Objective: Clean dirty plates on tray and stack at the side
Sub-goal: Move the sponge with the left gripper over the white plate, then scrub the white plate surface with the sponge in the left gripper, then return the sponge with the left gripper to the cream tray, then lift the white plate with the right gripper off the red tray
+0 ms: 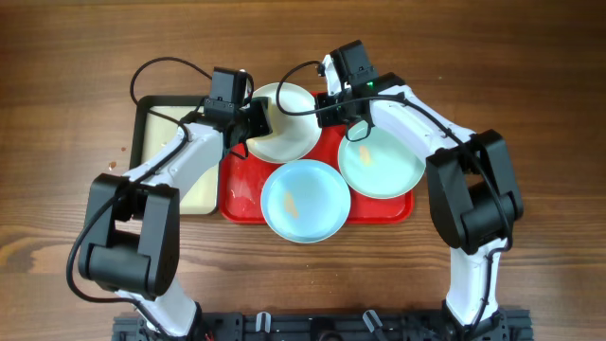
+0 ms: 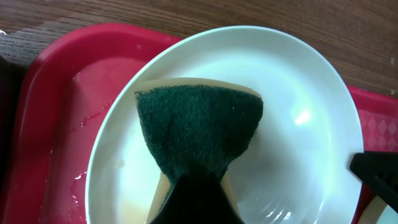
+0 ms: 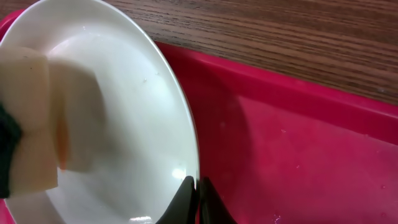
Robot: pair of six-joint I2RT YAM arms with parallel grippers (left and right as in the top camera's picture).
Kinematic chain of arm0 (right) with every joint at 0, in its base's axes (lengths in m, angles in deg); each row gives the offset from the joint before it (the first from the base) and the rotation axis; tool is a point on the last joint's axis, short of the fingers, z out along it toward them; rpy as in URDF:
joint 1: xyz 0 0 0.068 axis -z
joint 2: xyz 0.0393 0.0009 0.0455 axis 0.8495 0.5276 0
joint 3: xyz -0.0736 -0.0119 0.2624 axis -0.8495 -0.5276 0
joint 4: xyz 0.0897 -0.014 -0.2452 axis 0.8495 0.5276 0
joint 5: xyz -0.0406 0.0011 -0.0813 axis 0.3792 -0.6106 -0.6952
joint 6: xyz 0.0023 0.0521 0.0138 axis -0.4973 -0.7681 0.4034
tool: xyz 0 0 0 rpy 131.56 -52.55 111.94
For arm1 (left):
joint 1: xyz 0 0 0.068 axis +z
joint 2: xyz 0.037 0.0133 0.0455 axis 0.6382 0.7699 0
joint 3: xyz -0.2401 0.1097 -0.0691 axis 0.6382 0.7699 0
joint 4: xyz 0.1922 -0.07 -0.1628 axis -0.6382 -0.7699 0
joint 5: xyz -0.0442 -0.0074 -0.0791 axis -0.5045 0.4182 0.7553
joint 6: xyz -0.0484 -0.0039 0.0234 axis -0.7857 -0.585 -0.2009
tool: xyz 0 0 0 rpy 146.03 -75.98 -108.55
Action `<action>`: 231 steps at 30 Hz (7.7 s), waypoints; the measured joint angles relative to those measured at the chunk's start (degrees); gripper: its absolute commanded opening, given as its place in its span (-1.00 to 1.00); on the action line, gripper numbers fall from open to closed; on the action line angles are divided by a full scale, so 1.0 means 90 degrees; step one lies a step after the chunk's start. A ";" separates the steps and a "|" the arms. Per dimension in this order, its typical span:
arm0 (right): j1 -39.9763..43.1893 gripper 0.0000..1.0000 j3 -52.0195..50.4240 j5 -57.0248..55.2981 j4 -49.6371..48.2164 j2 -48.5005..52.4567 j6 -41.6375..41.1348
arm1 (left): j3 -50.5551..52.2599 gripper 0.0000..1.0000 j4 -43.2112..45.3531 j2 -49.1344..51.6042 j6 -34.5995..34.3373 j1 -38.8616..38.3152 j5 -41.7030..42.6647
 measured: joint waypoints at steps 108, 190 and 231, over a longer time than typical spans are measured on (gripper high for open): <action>0.0005 -0.91 -0.0248 -0.0102 -0.0301 0.0070 0.0005 | -0.0318 -0.92 -0.0236 0.0602 -0.0877 -0.1056 0.0223; -0.0024 -0.68 -0.0248 0.0019 -0.0342 0.0070 -0.0095 | -0.0391 -0.92 -0.3269 -0.2407 0.0374 0.3167 0.1195; -0.0357 -0.91 0.1899 -0.0053 0.0233 0.0097 -0.0646 | 0.1018 -0.92 -0.2409 -0.2409 0.1132 0.3551 0.1260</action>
